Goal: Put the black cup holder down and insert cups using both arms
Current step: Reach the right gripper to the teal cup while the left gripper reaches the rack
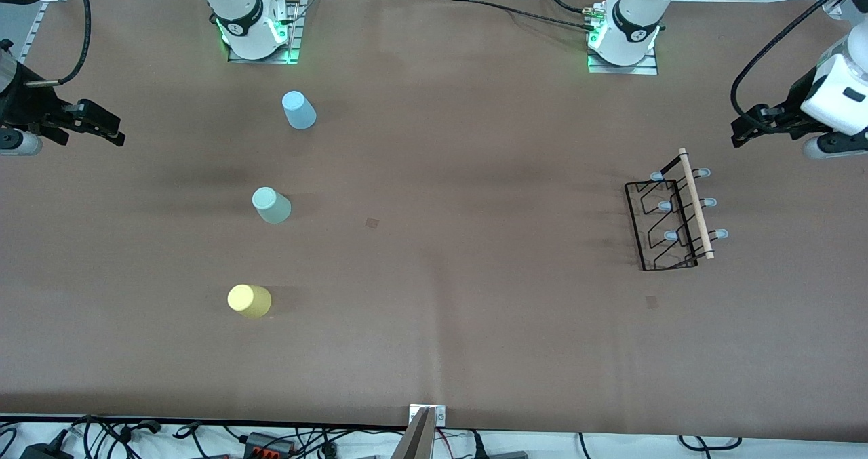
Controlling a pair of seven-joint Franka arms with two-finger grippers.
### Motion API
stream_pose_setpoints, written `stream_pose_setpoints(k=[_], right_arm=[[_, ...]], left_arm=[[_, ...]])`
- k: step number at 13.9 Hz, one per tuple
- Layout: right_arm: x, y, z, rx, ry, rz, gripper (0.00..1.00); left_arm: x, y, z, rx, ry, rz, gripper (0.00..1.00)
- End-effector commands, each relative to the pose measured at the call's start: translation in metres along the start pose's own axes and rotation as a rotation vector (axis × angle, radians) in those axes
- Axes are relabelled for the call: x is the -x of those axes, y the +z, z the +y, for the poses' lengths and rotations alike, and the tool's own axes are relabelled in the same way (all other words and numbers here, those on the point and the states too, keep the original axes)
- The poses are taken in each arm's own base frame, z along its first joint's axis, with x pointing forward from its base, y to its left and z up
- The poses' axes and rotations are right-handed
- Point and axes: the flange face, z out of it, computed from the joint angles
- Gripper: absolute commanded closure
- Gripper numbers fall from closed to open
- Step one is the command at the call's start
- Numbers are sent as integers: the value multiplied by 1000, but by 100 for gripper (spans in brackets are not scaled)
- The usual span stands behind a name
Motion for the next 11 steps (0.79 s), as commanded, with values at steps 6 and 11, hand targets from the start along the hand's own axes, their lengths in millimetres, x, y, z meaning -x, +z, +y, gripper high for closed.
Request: stream_pose_setpoints(k=[6, 11], right_arm=[[-26, 45, -11, 0, -18, -51, 0], [-46, 116, -59, 13, -98, -163, 0]], left_arm=[[-62, 106, 4, 24, 18, -62, 0], [-60, 176, 9, 31, 24, -66, 0]])
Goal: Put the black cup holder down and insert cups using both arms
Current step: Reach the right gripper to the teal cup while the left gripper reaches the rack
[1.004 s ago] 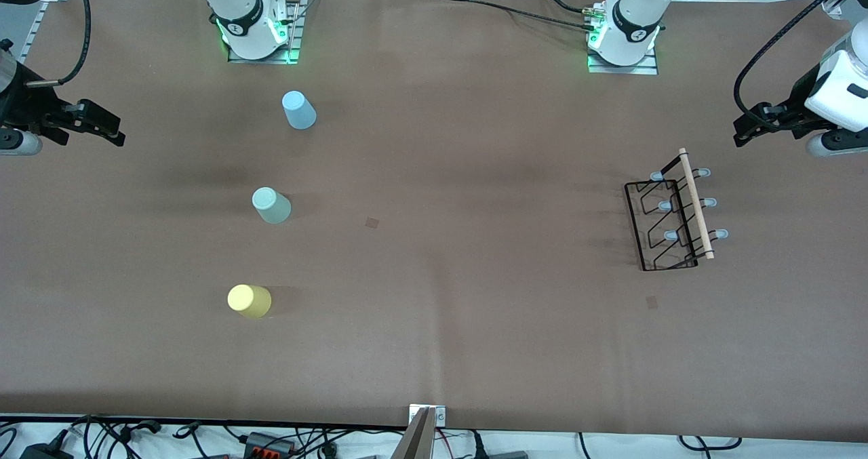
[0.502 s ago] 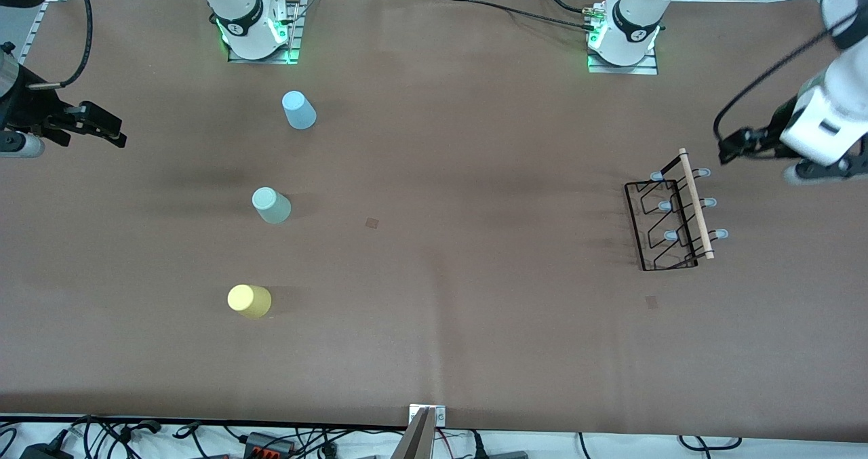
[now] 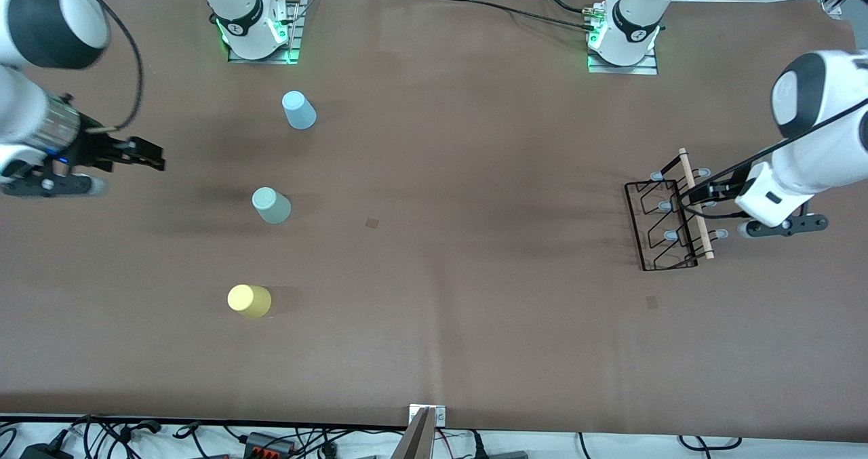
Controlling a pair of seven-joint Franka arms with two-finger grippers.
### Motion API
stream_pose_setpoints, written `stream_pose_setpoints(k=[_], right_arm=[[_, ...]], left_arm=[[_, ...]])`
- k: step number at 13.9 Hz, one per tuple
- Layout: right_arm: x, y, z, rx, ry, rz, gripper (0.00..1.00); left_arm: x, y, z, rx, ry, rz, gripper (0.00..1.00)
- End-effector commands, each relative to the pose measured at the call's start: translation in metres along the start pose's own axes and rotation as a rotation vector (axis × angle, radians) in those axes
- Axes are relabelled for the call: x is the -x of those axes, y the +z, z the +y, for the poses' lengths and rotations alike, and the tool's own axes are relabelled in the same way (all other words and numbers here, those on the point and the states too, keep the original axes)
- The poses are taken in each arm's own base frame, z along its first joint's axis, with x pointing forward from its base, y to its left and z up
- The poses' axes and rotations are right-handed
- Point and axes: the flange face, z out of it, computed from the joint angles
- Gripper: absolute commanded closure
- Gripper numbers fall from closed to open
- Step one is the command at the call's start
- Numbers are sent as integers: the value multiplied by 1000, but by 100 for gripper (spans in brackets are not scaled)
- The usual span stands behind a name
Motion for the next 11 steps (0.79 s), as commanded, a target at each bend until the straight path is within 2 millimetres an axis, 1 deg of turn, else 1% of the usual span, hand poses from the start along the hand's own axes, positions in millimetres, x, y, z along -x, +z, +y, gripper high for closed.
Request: stream_pose_setpoints(k=[1, 3, 4, 5, 6, 7, 8, 9, 10, 11], right_arm=[[-22, 42, -31, 19, -41, -61, 0], [-34, 67, -31, 11, -19, -93, 0], [-39, 71, -29, 12, -21, -98, 0], [-42, 77, -29, 23, -34, -105, 0], [-43, 80, -30, 12, -21, -107, 0], [-45, 81, -31, 10, -20, -99, 0], [-46, 80, -33, 11, -22, -90, 0], [-45, 79, -38, 12, -31, -93, 0], [-45, 79, -39, 11, -29, -93, 0], [-47, 75, -36, 9, -31, -86, 0]], left_arm=[[2, 28, -2, 11, 16, 10, 1], [1, 37, -2, 11, 16, -5, 6], [0, 42, -2, 11, 17, -14, 13], [-1, 48, -2, 10, 18, -22, 22], [-2, 49, -3, 10, 14, -23, 26], [-4, 53, -9, 12, 3, -25, 30], [-5, 56, -10, 13, 2, -24, 35], [-5, 58, -13, 14, -4, -27, 38], [-5, 57, -15, 15, -7, -26, 41], [-5, 58, -23, 16, -19, -30, 42]])
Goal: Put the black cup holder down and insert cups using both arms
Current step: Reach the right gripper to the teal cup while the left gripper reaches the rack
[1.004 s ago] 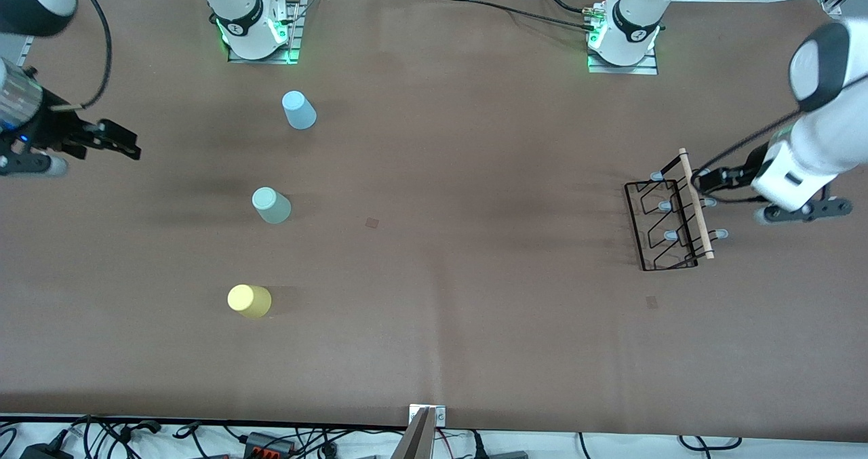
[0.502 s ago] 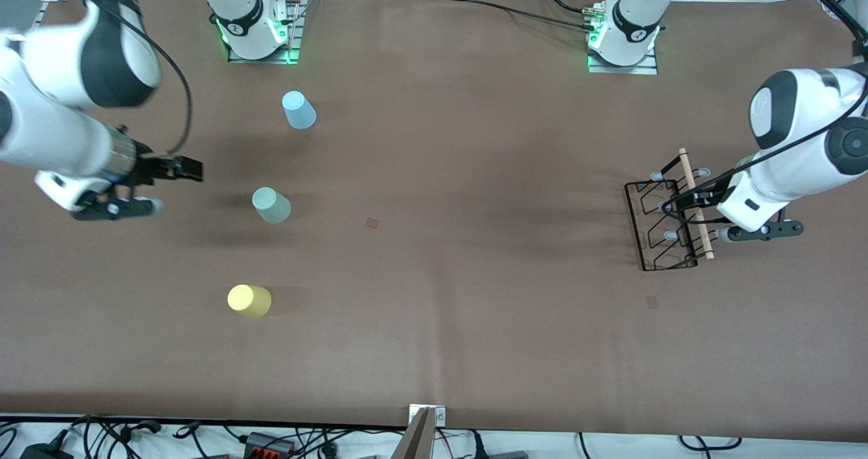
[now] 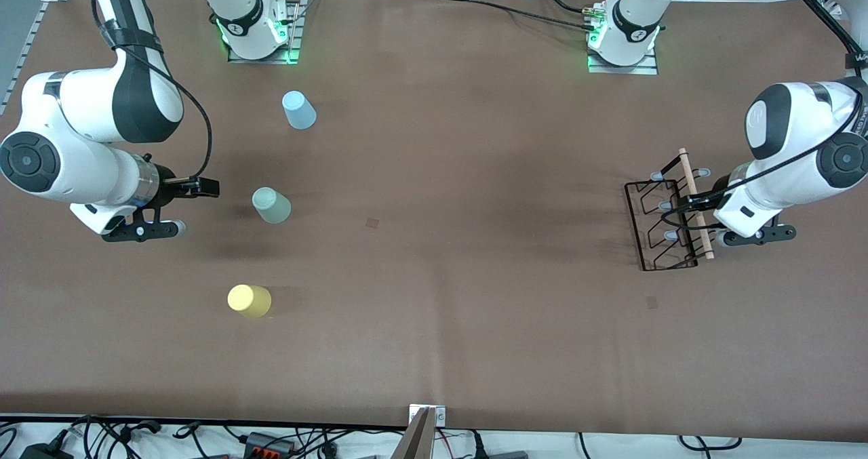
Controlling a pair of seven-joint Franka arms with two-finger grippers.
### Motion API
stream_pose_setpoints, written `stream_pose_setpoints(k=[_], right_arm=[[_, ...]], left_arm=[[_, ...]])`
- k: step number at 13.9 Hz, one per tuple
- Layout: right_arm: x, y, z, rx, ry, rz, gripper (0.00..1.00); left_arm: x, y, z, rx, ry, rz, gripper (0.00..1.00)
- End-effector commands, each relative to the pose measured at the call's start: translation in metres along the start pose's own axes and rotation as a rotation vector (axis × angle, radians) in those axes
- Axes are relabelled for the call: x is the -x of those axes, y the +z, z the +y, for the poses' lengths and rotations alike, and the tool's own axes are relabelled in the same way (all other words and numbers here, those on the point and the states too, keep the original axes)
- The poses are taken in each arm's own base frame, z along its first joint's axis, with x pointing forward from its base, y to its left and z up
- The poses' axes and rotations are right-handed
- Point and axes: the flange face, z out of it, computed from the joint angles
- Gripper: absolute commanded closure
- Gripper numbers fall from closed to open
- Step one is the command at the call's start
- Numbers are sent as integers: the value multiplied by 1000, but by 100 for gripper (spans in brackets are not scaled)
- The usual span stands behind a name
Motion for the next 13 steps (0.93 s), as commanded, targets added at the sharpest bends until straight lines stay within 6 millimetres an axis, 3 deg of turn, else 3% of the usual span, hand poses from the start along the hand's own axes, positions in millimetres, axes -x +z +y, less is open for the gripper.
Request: stream_pose_setpoints(k=[1, 7, 10, 13], right_arm=[[-4, -16, 0, -8, 1, 25, 0], [-17, -32, -7, -21, 6, 97, 0], [-8, -8, -6, -26, 12, 48, 0], [-6, 29, -18, -50, 83, 44, 0]], left_arm=[[-1, 1, -17, 11, -9, 6, 46], [5, 12, -16, 10, -10, -21, 62], [5, 14, -16, 14, -14, -23, 67], [4, 14, -17, 16, -14, -22, 80]])
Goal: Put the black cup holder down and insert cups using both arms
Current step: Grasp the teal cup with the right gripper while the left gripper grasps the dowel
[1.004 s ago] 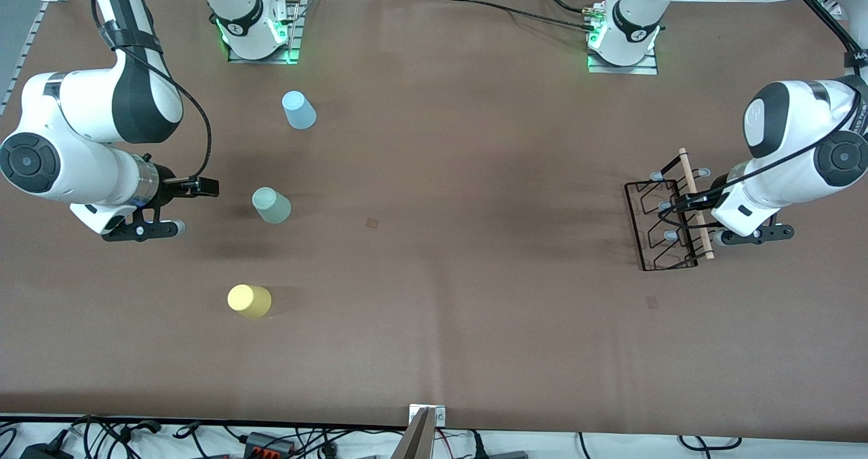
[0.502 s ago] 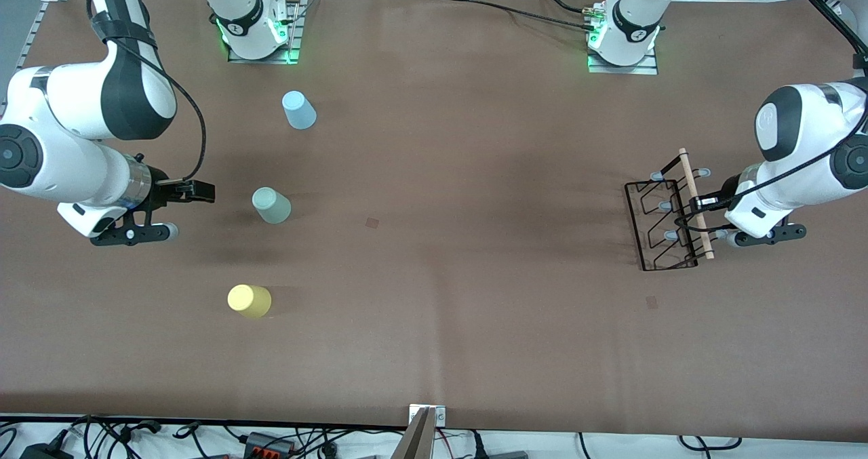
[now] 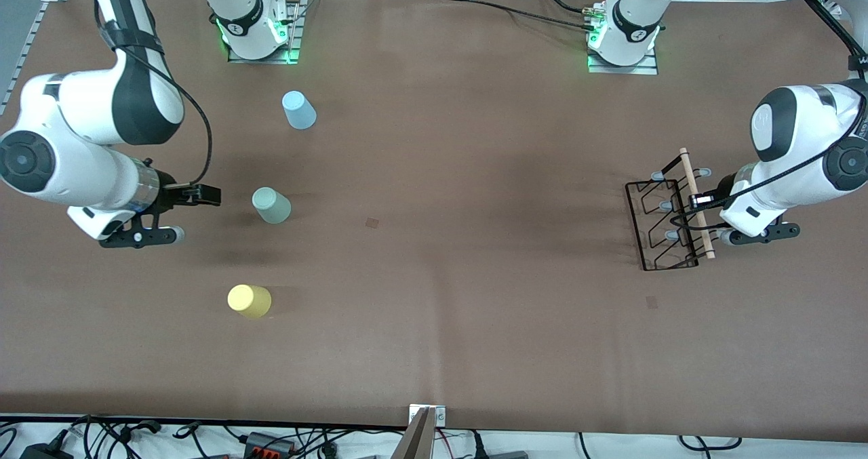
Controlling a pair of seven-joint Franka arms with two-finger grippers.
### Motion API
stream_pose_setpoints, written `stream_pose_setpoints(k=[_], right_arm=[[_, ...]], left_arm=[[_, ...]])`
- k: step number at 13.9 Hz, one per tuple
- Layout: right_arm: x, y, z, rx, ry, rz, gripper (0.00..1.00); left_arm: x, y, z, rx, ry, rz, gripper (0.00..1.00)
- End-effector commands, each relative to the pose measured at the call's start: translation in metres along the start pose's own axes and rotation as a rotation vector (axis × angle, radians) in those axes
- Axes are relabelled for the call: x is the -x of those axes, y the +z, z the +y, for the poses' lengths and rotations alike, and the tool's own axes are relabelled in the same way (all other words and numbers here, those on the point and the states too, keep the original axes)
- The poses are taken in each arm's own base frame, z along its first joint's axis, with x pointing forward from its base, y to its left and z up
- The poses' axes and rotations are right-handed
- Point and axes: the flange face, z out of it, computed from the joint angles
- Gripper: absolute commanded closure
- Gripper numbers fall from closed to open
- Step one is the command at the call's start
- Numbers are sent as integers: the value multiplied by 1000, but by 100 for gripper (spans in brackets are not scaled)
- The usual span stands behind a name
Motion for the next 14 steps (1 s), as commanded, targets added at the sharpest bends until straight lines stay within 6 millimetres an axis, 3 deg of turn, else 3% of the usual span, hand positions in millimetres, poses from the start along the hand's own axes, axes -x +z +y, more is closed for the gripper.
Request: stream_pose_setpoints(k=[1, 3, 5, 8, 12, 14], right_arm=[[6, 32, -16, -30, 42, 8, 0], [14, 60, -29, -22, 87, -12, 0], [19, 72, -39, -16, 88, -29, 0], [19, 88, -48, -11, 126, -24, 0], [34, 133, -63, -10, 158, 14, 0], [36, 145, -74, -6, 173, 16, 0]], left_arm=[[1, 1, -2, 13, 8, 5, 84], [1, 1, -2, 15, 6, 5, 94], [3, 2, -1, 13, 6, -6, 100], [8, -7, 15, 7, 26, -26, 100], [15, -51, 72, 10, 120, 7, 100], [25, -68, 122, 18, 179, 21, 100]])
